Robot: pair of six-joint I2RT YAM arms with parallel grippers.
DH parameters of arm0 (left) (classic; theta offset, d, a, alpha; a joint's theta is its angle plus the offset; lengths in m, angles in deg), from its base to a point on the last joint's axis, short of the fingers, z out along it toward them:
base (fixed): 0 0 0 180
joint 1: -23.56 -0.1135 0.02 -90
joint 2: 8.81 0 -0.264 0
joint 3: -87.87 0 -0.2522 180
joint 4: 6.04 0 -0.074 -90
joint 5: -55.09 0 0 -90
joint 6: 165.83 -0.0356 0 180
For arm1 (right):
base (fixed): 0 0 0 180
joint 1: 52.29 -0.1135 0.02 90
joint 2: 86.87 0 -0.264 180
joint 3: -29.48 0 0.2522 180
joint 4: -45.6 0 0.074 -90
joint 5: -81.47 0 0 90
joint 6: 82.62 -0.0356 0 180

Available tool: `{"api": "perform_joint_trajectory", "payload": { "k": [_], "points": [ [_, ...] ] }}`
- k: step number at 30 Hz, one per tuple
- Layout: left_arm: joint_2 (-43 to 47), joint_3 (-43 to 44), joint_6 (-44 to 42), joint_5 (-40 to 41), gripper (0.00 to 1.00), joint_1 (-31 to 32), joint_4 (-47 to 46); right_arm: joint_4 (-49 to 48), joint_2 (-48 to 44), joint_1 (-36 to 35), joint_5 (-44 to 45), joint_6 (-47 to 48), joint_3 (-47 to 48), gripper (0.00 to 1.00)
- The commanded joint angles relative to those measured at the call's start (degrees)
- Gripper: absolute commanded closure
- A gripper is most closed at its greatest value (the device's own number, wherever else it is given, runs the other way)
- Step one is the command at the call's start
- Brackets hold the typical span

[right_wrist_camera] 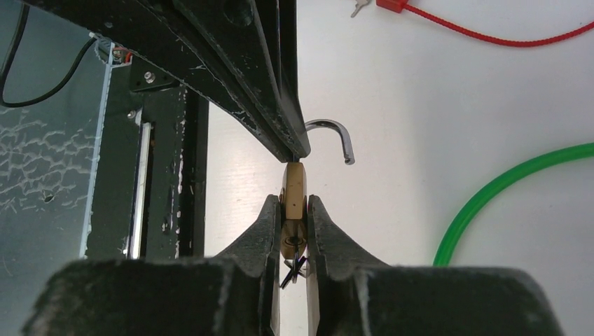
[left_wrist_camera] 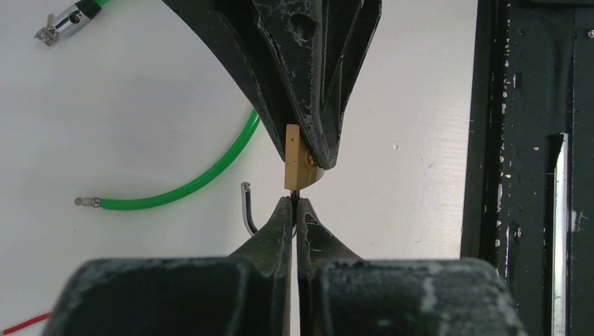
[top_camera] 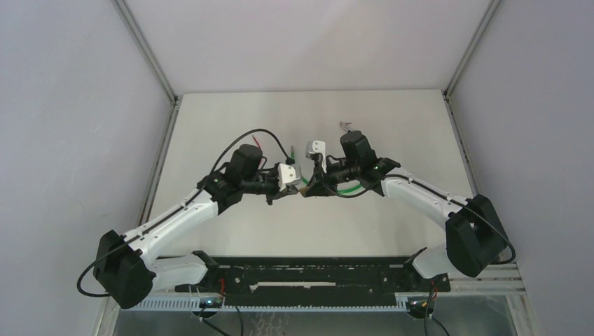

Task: Lock with the key
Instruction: Pick up the lock from the center of the board.

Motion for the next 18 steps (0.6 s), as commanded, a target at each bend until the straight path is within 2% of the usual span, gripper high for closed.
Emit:
{"api": "perform_joint_trajectory", "payload": {
  "k": [1,3,5,6,8,10,13,18],
  "points": [
    [2.18,2.28,0.01,-1.0,0.95,0.21,-2.35,0.39,-1.69,0.67,-2.85,1.21,2.33,1.0],
    [2.5,2.25,-0.21,-1.41,0.85,0.21,-2.46,0.37,-2.64,2.09,-4.39,1.06,2.32,1.0],
    [2.9,2.35,-1.05,-1.85,0.68,0.21,-2.62,0.66,-3.73,3.71,-6.46,1.03,2.43,1.0],
    [3.12,2.65,-2.19,-1.9,0.64,0.21,-2.28,1.09,-4.3,4.65,-7.4,1.16,2.52,1.0],
    [3.33,4.24,-5.2,-1.73,0.48,0.21,-0.33,2.98,-5.23,6.78,-9.89,1.39,3.13,1.0],
    [2.78,7.3,-8.5,-0.96,0.39,0.21,3.7,4.17,-6.18,9.51,-13.02,0.98,3.6,1.0],
    [1.65,11.87,-11.7,-0.08,0.31,0.21,8.56,4.54,-7.48,13.41,-17.12,-1.33,3.89,1.0],
    [-1.26,17.35,-11.88,-2.1,0.26,0.21,10.6,4.26,-10.33,16.47,-20.72,-4.51,4.27,1.0]
  ]
}}
